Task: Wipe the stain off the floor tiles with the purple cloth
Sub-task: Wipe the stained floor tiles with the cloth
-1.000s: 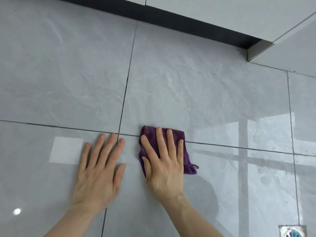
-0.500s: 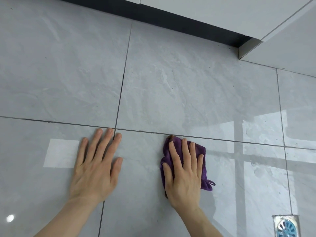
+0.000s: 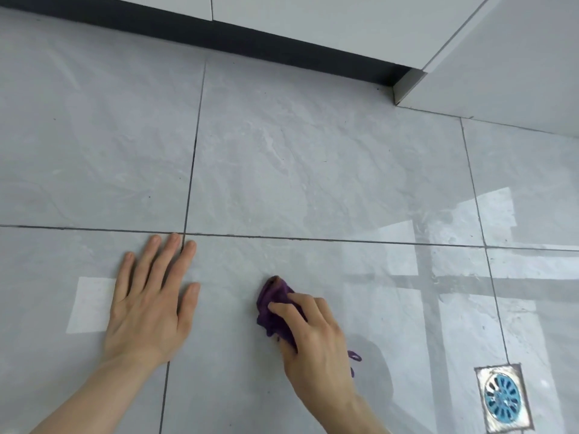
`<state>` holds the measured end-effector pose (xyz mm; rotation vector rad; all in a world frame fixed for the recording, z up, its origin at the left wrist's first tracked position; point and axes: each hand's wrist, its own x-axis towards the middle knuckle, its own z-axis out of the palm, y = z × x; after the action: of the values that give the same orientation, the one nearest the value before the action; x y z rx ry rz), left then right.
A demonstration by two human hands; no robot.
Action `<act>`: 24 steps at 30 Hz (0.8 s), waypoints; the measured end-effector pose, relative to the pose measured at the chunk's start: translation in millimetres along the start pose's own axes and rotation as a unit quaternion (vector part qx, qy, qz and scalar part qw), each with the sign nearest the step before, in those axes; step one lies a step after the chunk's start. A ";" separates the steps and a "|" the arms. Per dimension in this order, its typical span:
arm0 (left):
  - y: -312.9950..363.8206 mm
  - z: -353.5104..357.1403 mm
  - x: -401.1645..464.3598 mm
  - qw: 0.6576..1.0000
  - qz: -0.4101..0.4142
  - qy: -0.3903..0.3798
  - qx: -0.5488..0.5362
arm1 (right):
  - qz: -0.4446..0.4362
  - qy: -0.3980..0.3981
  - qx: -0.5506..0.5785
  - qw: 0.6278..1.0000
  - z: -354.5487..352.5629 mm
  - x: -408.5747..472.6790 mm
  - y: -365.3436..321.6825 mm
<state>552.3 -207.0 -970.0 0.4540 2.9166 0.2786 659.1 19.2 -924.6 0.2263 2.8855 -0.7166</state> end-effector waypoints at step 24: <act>1.2 1.2 1.3 1.000 -0.002 0.013 -0.004 | 0.046 0.093 -0.008 0.995 42.5 20.3 -35.0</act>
<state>551.7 -205.3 -971.1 0.4474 2.9395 0.2968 637.8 -29.3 -949.8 0.4424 3.0299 -0.6916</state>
